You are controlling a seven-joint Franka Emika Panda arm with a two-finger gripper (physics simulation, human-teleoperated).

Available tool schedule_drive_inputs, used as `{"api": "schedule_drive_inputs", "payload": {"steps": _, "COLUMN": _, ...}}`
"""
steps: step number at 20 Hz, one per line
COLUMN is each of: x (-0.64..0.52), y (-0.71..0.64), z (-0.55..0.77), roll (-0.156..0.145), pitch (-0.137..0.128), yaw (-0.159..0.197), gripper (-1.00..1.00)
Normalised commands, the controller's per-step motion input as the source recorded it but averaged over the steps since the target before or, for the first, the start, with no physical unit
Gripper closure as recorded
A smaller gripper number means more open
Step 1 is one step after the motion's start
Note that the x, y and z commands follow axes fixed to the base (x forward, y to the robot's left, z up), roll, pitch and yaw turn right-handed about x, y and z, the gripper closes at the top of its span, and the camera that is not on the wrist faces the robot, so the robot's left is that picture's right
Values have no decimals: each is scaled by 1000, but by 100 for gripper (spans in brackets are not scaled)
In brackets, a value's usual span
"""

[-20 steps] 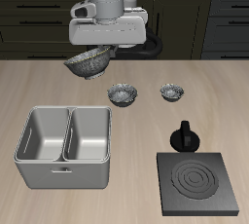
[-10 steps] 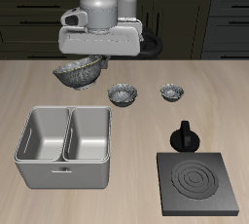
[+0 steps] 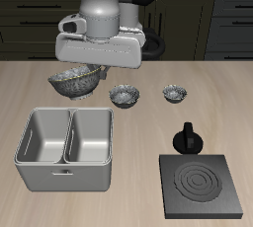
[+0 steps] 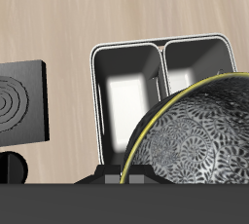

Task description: Place the largest bowl in the left side of the drainer and the medium bowl in the right side

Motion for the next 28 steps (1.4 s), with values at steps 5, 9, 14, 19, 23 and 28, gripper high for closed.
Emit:
{"api": "schedule_drive_inputs", "payload": {"steps": 5, "x": 101, "y": 315, "z": -138, "roll": 23, "pitch": 18, "yaw": 17, "gripper": 100}}
{"api": "schedule_drive_inputs", "payload": {"steps": 9, "x": 62, "y": 426, "z": -27, "roll": 44, "pitch": -11, "yaw": -26, "gripper": 100}}
{"api": "schedule_drive_inputs", "payload": {"steps": 14, "x": 95, "y": 212, "z": -92, "roll": 18, "pitch": 9, "yaw": -5, "gripper": 100}}
{"api": "schedule_drive_inputs", "payload": {"steps": 19, "x": 44, "y": 202, "z": -195, "roll": 26, "pitch": 24, "yaw": 2, "gripper": 100}}
{"api": "schedule_drive_inputs", "payload": {"steps": 23, "x": 59, "y": 107, "z": -297, "roll": 5, "pitch": 46, "yaw": -12, "gripper": 100}}
{"api": "schedule_drive_inputs", "payload": {"steps": 28, "x": 42, "y": -1, "z": -222, "roll": 4, "pitch": 28, "yaw": -16, "gripper": 100}}
